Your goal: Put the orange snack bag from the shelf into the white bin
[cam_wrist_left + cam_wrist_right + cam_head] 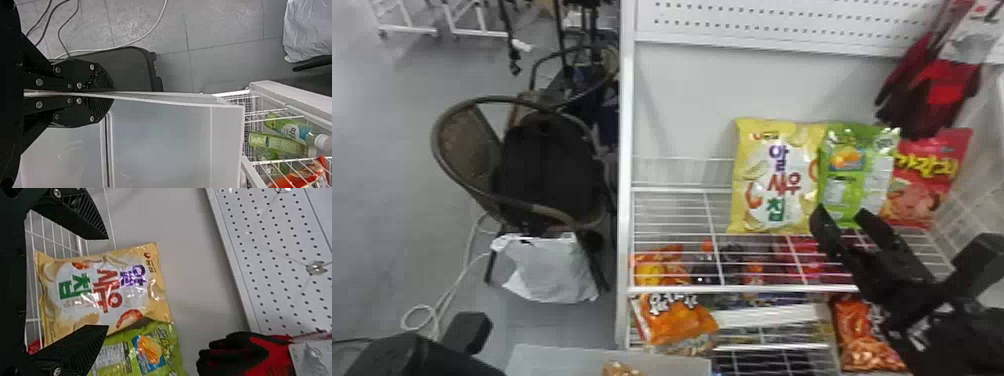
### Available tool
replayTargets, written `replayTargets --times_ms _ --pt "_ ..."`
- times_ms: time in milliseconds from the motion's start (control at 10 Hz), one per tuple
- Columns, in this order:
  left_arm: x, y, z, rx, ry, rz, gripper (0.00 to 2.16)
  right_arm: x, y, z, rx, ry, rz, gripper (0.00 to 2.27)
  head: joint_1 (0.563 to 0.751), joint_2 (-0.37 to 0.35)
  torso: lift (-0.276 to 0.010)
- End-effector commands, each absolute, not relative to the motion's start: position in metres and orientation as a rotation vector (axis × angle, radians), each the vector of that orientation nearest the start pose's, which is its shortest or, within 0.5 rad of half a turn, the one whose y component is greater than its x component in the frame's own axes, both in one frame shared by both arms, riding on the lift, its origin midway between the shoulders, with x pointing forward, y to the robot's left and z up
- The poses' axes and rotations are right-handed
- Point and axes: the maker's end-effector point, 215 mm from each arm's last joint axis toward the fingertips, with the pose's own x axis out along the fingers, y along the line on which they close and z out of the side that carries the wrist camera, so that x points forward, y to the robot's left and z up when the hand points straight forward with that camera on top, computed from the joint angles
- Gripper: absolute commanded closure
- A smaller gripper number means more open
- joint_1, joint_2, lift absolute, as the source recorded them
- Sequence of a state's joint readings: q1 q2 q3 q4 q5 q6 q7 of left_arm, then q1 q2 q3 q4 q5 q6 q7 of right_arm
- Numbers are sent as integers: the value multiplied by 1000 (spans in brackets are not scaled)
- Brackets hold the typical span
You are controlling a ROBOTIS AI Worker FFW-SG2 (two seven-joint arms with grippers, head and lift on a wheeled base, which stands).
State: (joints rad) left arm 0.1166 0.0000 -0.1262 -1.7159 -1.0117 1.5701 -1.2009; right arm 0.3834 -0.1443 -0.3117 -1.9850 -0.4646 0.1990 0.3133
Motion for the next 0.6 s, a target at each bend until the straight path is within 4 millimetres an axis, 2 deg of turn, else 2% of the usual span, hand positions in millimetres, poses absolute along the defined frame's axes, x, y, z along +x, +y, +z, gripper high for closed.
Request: replayTargets --times_ms 0,200,500 --pt "270 220 -595 -68 1545 -258 2142 467 -367 -339 205 19 68 80 695 -160 1" --pt "272 222 -595 -71 1546 -252 2142 453 -395 -355 170 5 30 80 695 -221 1" --pt "276 223 -594 -69 1540 -249 2142 441 -420 -371 121 -1 2 83 695 -286 1"
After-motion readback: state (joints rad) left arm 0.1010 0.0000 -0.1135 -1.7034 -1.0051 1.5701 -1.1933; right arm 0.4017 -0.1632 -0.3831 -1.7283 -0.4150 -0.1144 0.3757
